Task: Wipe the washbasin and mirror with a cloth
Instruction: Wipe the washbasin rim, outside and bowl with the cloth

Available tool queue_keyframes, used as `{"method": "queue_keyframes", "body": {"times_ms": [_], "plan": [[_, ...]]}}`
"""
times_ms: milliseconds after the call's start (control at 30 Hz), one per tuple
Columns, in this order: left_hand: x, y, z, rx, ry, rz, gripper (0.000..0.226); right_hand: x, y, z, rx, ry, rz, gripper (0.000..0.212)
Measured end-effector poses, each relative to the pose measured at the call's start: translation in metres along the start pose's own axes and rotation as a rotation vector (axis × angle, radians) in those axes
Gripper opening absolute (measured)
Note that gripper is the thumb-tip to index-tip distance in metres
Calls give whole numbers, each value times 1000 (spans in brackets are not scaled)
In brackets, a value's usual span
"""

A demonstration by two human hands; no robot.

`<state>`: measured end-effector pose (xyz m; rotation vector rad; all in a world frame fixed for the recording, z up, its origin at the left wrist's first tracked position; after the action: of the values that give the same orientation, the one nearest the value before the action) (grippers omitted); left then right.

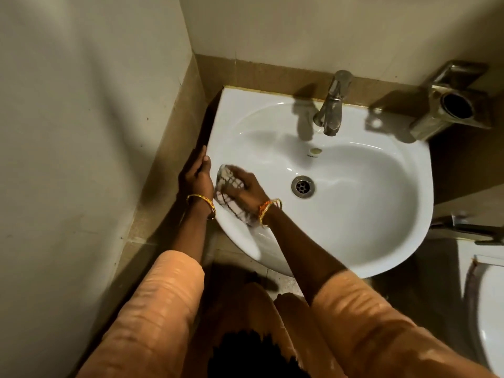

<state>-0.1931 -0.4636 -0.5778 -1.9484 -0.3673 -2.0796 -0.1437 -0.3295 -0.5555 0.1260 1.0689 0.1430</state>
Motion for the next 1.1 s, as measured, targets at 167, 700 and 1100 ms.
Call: {"method": "queue_keyframes", "body": {"times_ms": [167, 700, 1100], "plan": [[-6, 6, 1, -65, 23, -159, 36, 58, 18, 49, -66, -149, 318, 52], [14, -1, 40, -127, -167, -453, 48, 51, 144, 44, 893, -2, -403, 39], [18, -4, 45, -168, -144, -444, 50, 42, 78, -58, 551, -195, 556, 45]]}}
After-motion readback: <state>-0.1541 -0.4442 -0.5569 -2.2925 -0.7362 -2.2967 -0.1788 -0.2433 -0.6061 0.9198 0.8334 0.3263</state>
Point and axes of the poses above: each hand's wrist, its own z-axis away from the middle knuckle, its own y-axis out of the back of the hand, x = y × z, the point moved 8 cm from there along -z, towards the middle knuckle, and after that the axes turned 10 degrees about -y, right-handed, at the moved point
